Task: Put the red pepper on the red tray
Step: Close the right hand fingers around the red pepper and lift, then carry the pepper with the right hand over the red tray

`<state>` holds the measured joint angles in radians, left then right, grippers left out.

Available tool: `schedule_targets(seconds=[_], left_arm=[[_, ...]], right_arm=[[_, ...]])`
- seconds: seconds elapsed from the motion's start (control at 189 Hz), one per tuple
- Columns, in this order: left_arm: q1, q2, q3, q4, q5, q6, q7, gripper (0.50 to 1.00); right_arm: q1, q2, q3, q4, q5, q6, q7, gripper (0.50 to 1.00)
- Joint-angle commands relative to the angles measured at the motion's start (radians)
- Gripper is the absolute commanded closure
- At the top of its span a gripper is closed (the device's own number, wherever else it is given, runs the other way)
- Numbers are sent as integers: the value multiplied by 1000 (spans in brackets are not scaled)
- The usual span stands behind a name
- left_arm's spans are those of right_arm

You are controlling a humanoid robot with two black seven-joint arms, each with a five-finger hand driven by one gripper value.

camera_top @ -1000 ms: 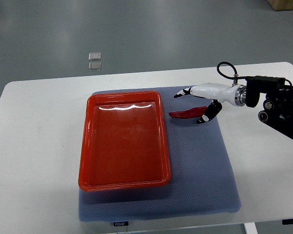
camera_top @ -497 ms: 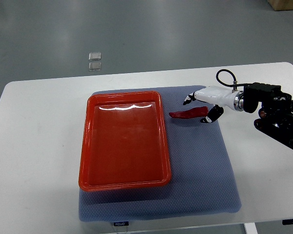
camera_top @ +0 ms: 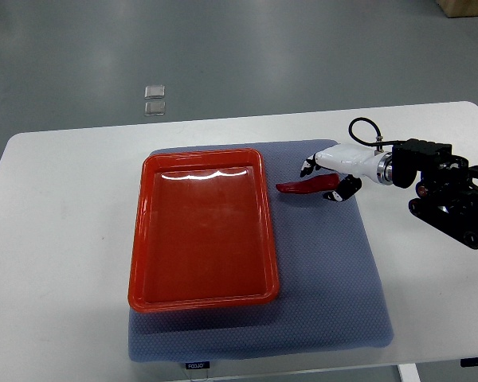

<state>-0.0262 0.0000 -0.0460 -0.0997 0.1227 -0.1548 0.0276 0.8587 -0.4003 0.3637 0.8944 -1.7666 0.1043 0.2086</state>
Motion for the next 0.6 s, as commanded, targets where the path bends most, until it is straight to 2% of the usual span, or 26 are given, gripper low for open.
schedule_targets(seconds=[0.0,0.011,0.048,0.111,0.185,0.593], left_arm=[[0,0,0,0,0,0,0,500],[0,0,0,0,0,0,0,500],[0,0,0,0,0,0,0,500],[-1,0,0,0,0,1,0,500],[0,0,0,0,0,0,0,500],[0,0,0,0,0,0,0,500]], right_arm=[[0,0,-14,0,0,-2,0,820],[0,0,-14,0,0,-2,0,820],[0,0,-15,0,0,-2,0,883],[0,-2,-15,0,0,-2,-1,957],[2,-3,-15,0,0,-3,-8,995],[69,-2,-6,26,19,-60,-9,1000]])
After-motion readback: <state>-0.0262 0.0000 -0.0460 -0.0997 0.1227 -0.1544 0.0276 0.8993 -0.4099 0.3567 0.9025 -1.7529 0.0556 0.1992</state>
